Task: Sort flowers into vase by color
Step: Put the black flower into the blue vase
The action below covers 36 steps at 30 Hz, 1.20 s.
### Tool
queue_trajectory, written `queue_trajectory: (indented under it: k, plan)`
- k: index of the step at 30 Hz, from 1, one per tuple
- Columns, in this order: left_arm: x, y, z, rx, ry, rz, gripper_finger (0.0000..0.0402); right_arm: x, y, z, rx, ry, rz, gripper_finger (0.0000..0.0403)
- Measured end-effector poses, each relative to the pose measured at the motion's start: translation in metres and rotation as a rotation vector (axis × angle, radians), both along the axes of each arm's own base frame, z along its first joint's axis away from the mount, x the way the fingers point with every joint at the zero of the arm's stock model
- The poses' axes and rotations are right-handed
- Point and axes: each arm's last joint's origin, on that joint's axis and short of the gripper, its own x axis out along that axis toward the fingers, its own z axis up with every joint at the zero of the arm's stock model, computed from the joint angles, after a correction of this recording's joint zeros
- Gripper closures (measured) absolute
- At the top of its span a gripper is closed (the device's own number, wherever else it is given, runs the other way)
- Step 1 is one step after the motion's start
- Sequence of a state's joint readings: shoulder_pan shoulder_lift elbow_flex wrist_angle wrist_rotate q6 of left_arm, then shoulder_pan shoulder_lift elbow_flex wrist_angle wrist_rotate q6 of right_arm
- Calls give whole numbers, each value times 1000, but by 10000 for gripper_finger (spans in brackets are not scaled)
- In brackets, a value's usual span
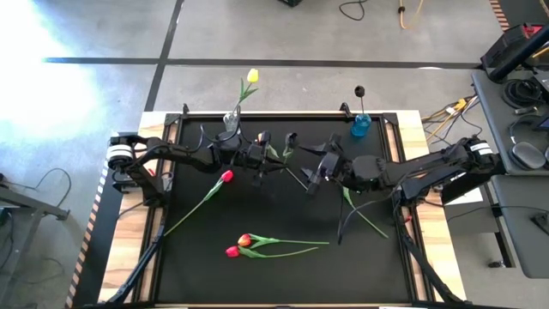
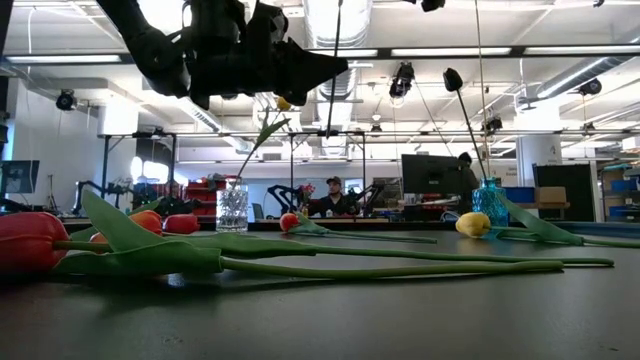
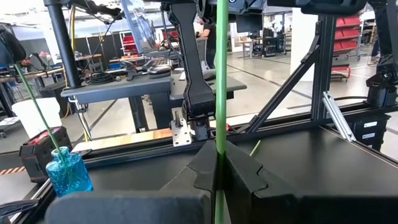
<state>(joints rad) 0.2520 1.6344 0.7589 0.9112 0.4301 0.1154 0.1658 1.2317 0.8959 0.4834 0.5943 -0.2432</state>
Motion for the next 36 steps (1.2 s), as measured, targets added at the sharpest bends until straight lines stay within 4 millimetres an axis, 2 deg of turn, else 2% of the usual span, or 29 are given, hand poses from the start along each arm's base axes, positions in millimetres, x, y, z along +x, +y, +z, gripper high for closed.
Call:
queue_trajectory:
  k: [7,13,20,25,36]
  plan:
    - [0,0,0,0,2,1,401,1,3,5,-3,-56,104,193]
    - [0,0,0,3,1,0,401,4,0,6,11,-99,92,193]
    - [0,0,0,0,-2,0,401,10,-15,1,57,-119,47,193]
    - [0,0,0,0,-1,0,401,11,-15,2,77,-138,115,195]
    - [0,0,0,-3,0,-4,401,14,-20,1,75,-161,128,275]
